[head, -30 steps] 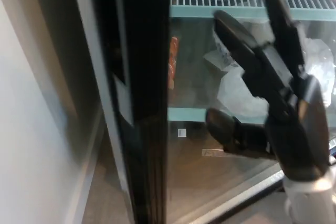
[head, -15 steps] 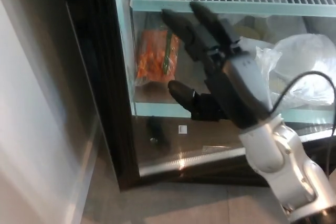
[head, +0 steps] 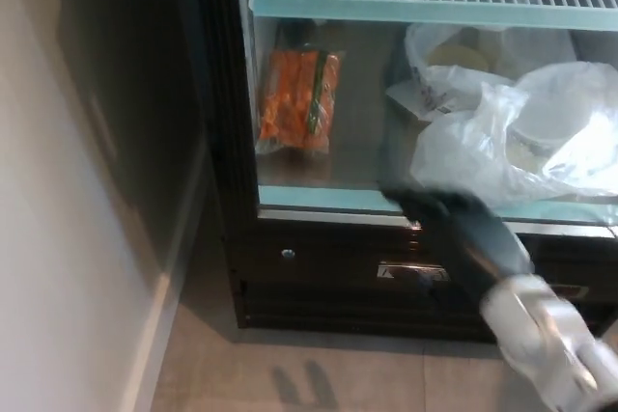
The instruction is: The robot stands in front of a refrigerator with an opened door and closes the door by swing its right hand at the door
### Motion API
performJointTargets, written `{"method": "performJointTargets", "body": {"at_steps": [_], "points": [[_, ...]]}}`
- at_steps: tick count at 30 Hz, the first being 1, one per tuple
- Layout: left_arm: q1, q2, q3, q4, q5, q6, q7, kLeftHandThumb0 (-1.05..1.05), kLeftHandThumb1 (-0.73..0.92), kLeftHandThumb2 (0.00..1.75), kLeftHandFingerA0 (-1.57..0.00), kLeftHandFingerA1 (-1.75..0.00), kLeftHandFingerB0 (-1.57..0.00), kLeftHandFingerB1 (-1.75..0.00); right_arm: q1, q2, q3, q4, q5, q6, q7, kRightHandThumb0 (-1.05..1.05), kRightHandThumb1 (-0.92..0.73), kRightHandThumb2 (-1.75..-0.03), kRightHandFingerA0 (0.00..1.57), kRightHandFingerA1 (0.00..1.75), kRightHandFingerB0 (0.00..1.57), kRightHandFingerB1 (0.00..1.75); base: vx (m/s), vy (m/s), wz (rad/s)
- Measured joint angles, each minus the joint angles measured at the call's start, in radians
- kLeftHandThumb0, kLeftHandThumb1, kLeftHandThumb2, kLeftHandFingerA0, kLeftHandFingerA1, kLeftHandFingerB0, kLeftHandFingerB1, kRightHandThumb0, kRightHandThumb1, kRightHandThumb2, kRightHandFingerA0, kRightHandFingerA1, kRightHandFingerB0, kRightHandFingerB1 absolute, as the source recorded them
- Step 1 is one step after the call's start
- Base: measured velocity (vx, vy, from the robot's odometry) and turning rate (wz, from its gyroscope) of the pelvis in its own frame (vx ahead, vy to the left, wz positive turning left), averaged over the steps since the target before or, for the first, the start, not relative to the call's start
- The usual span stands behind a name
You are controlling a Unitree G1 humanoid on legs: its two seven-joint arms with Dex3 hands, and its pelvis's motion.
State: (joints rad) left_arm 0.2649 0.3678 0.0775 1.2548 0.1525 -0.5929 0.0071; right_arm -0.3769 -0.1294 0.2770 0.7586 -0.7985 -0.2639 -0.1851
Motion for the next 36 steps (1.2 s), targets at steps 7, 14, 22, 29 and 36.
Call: {"method": "performJointTargets", "body": {"at_steps": [7,14,22,29,36], "points": [[-0.042,0.0,-0.003,0.009,-0.002,0.007,-0.016,-0.61,0.73,0.64,-0.47,-0.37,-0.37,-0.34,0.283,-0.073,-0.031,0.01,0.055,-0.041,-0.024,-0.59,-0.83,-0.66,0.19,0.3,0.16,0.27,0.0,0.0,0.0],[-0.07,-0.001,-0.001,0.024,-0.004,0.037,-0.034,-0.56,0.75,0.64,-0.44,-0.36,-0.35,-0.33,0.413,-0.102,-0.116,0.257,0.149,-0.118,-0.096,-0.32,-0.6,-1.11,0.0,0.48,0.0,0.47,0.0,0.0,0.0],[-0.105,-0.001,-0.018,0.025,-0.001,0.049,-0.038,-0.54,0.62,0.98,-0.38,-0.53,-0.21,-0.45,0.419,-0.102,-0.142,0.463,0.211,-0.129,-0.145,-0.59,-0.83,-0.66,0.2,0.29,0.19,0.27,0.0,0.0,0.0],[-0.114,-0.001,-0.025,0.025,-0.001,0.055,-0.033,-0.57,0.76,0.64,-0.44,-0.36,-0.34,-0.33,0.408,-0.102,-0.137,0.522,0.235,-0.124,-0.15,-0.59,-0.82,-0.66,0.16,0.28,0.2,0.28,0.0,0.0,0.0],[-0.122,0.0,-0.025,0.024,-0.001,0.065,-0.032,-0.57,0.75,0.64,-0.46,-0.37,-0.35,-0.33,0.374,-0.101,-0.129,0.541,0.258,-0.102,-0.133,-0.55,-0.81,-0.65,0.17,0.28,0.19,0.28,0.0,0.0,0.0]]}}
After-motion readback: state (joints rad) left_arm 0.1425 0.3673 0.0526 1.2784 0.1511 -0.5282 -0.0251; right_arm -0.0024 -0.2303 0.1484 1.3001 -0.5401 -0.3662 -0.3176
